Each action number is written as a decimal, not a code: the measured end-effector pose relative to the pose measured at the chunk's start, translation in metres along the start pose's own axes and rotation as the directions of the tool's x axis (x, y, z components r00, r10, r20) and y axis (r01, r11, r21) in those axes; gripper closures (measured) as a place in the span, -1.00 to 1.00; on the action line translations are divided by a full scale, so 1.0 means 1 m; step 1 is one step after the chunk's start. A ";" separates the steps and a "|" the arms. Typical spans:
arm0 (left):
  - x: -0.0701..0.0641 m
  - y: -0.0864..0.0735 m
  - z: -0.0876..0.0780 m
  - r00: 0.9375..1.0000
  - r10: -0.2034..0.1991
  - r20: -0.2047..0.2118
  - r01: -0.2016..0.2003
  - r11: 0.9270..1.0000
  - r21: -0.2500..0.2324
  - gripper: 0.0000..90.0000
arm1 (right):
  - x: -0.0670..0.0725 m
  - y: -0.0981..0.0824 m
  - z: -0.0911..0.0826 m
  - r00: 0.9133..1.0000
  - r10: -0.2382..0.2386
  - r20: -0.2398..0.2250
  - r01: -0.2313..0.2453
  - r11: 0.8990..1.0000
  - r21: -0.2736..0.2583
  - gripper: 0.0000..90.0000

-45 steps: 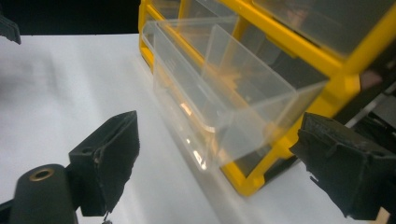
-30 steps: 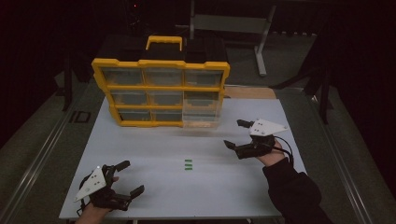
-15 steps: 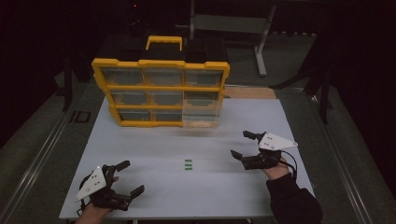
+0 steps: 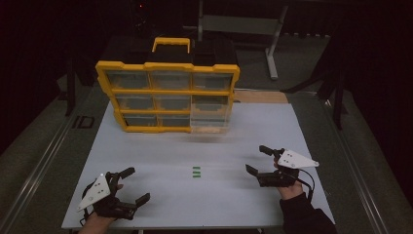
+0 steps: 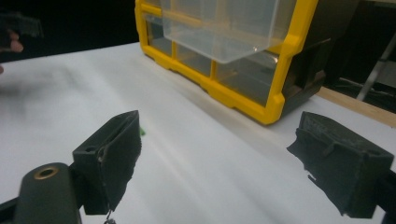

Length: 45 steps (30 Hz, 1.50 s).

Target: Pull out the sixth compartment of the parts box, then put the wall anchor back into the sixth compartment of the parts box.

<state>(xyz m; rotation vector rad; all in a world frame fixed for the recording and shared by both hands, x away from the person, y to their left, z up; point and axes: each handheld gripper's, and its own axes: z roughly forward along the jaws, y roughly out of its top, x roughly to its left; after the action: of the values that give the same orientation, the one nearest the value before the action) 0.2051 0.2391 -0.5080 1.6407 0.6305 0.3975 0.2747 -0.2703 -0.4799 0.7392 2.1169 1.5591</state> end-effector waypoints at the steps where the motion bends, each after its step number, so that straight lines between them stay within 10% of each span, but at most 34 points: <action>1: 0.000 0.000 0.000 1.000 0.001 0.000 -0.001 1.000 0.001 -1.00 | 0.001 -0.002 -0.001 1.000 -0.002 -0.003 0.002 1.000 -0.005 -0.69; 45: 0.004 0.003 -0.007 0.994 0.005 -0.105 -0.008 1.000 -0.021 -1.00 | 0.005 -0.027 -0.007 0.998 0.049 -0.048 -0.051 0.998 -0.023 -0.70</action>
<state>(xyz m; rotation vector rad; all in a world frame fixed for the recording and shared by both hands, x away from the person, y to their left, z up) 0.2042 0.2467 -0.5042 1.6091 0.6975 0.4967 0.2622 -0.2787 -0.5042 0.7598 2.1249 1.6405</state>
